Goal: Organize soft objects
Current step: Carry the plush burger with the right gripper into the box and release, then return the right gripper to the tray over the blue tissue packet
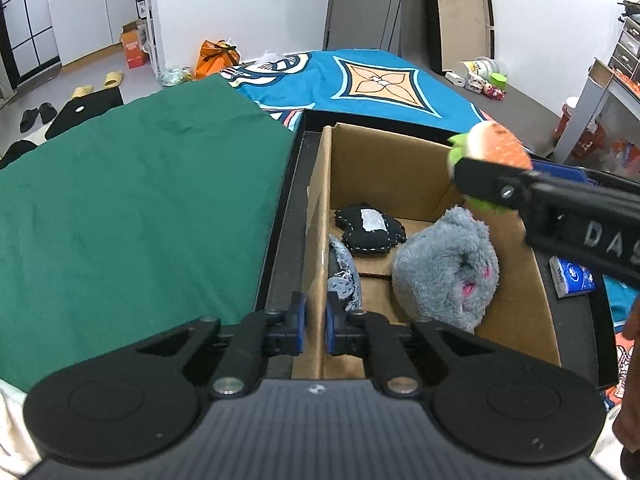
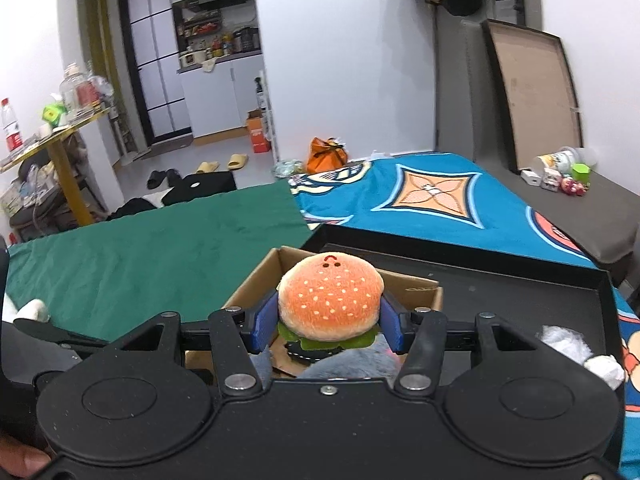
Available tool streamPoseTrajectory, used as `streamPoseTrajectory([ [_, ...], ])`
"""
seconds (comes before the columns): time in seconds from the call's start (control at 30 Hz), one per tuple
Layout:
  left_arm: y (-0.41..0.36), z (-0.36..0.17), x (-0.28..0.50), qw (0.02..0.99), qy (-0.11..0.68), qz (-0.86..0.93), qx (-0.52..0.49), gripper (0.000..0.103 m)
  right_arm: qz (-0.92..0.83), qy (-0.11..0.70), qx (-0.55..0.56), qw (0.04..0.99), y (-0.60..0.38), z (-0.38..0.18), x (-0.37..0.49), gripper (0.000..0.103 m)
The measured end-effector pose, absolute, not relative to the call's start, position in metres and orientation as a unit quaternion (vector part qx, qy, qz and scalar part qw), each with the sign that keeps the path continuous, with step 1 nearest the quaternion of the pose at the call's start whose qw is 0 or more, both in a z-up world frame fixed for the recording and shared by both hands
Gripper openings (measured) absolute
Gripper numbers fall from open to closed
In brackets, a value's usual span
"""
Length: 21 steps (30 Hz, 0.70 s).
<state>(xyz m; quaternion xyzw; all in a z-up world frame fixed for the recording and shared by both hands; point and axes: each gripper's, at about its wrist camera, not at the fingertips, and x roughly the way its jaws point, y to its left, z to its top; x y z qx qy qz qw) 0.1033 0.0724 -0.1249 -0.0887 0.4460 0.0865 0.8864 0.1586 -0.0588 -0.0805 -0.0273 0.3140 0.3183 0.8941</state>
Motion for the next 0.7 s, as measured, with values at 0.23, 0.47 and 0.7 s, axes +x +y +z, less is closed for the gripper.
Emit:
streamPoseTrajectory([
  [0.23, 0.070, -0.121, 0.103, 0.886, 0.448, 0.089, -0.081, 0.010, 0.328, 0.318, -0.032, 0.889, -0.059, -0.080, 0.153, 0.066],
  [0.47, 0.066, -0.117, 0.103, 0.884, 0.451, 0.093, -0.073, 0.013, 0.295, 0.326, -0.003, 0.898, -0.085, -0.083, 0.158, 0.068],
  [0.7, 0.059, -0.113, 0.107, 0.881, 0.456, 0.110, -0.054, 0.028, 0.282, 0.331, 0.011, 0.900, -0.104, -0.089, 0.160, 0.068],
])
